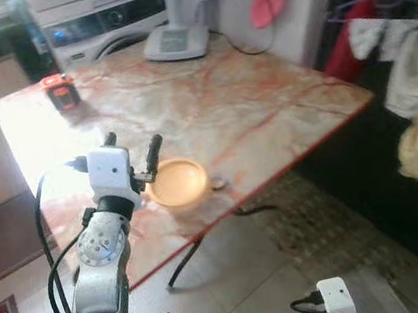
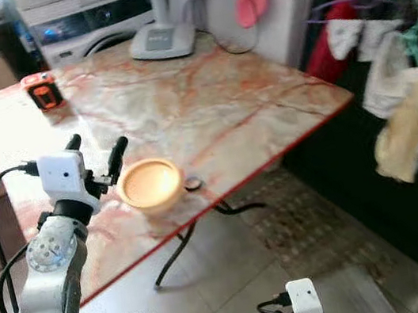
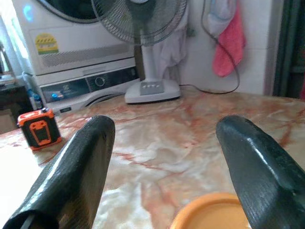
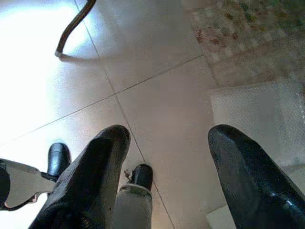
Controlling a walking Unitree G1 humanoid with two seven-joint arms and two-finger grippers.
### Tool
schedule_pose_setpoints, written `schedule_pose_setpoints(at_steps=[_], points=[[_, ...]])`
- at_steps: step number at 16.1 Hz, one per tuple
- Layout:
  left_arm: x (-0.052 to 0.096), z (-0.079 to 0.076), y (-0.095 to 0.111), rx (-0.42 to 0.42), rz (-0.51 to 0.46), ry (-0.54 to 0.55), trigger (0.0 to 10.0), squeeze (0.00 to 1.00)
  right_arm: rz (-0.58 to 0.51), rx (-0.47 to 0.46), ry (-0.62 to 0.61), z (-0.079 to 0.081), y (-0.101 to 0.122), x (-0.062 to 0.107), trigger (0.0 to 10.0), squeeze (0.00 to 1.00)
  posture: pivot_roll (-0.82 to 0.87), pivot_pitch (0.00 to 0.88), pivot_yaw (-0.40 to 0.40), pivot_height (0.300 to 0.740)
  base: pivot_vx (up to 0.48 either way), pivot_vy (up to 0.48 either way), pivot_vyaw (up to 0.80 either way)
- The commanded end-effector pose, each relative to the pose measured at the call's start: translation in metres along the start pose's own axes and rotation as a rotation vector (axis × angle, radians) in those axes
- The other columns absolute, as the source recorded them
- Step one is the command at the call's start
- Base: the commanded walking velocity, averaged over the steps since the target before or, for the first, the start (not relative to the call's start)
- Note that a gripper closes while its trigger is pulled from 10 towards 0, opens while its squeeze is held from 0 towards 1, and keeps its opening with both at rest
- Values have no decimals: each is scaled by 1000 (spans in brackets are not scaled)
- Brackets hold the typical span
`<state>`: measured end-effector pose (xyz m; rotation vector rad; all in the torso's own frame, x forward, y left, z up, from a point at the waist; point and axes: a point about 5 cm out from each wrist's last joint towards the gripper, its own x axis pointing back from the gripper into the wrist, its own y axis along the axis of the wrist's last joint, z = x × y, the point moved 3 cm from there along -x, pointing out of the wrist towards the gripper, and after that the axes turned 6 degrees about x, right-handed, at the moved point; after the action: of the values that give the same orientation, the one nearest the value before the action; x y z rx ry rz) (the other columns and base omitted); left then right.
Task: Restocking fridge
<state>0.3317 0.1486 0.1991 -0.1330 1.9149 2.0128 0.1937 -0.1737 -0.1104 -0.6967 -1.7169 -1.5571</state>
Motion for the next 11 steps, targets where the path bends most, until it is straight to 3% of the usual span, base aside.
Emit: schedule_pose_setpoints(at_steps=[1, 8, 11], points=[[1, -1, -2, -9, 11, -4, 10000, 0, 8, -3, -1, -1, -2, 0, 10000, 0, -77, 22, -37, 740, 274, 0, 0], [1, -2, 0, -10, 1, -14, 10000, 0, 8, -4, 4, 0, -2, 0, 10000, 0, -72, 27, -36, 740, 268, 0, 0], [6, -11, -1, 32, 10, -64, 10000, 0, 7, -5, 3, 0, -2, 0, 10000, 0, -68, 35, -37, 740, 0, 0, 0]])
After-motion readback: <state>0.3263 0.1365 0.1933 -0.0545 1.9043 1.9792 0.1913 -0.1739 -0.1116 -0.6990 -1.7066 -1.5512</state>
